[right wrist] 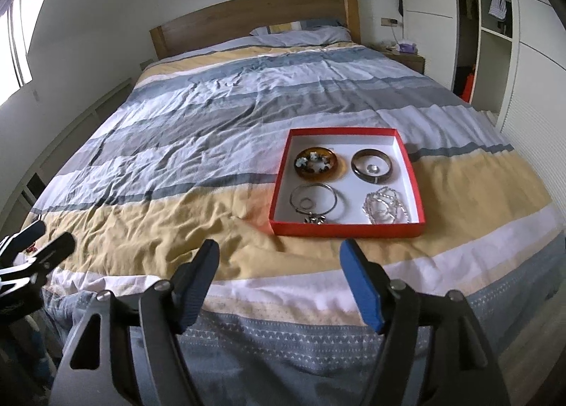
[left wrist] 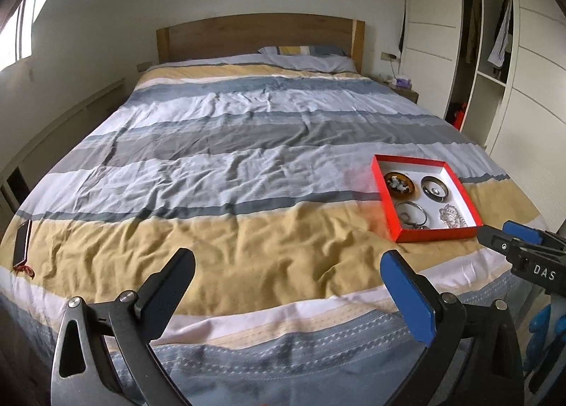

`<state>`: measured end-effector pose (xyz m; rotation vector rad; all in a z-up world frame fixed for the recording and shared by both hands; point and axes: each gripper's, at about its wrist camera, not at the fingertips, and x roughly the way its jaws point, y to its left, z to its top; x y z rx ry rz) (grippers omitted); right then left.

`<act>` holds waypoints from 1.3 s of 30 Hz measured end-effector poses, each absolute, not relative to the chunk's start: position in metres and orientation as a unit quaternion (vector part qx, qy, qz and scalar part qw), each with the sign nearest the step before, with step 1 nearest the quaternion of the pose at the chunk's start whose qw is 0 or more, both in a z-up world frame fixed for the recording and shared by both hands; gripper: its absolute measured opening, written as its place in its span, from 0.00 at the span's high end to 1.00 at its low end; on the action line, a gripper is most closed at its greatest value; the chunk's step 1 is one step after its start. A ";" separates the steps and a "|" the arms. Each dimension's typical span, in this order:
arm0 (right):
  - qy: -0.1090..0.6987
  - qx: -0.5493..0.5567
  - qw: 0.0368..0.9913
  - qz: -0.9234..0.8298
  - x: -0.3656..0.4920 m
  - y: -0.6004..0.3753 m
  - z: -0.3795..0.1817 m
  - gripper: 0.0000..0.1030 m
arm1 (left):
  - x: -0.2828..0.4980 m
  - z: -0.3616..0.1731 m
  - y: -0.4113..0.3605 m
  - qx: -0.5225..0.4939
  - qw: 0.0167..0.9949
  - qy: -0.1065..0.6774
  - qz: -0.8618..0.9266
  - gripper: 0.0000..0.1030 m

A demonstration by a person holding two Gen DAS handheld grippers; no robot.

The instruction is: Organize jewelry

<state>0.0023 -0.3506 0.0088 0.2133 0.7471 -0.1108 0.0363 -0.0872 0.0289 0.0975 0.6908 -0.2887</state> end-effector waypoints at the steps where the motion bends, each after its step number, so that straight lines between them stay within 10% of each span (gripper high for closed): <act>1: 0.365 0.104 0.923 -0.057 0.001 -0.350 0.008 0.33 | 0.035 0.029 -0.084 0.046 0.931 0.336 -0.138 0.01; 39: 0.410 0.083 0.903 -0.097 0.002 -0.338 -0.025 0.32 | 0.037 -0.011 -0.022 0.042 0.922 0.379 -0.061 0.01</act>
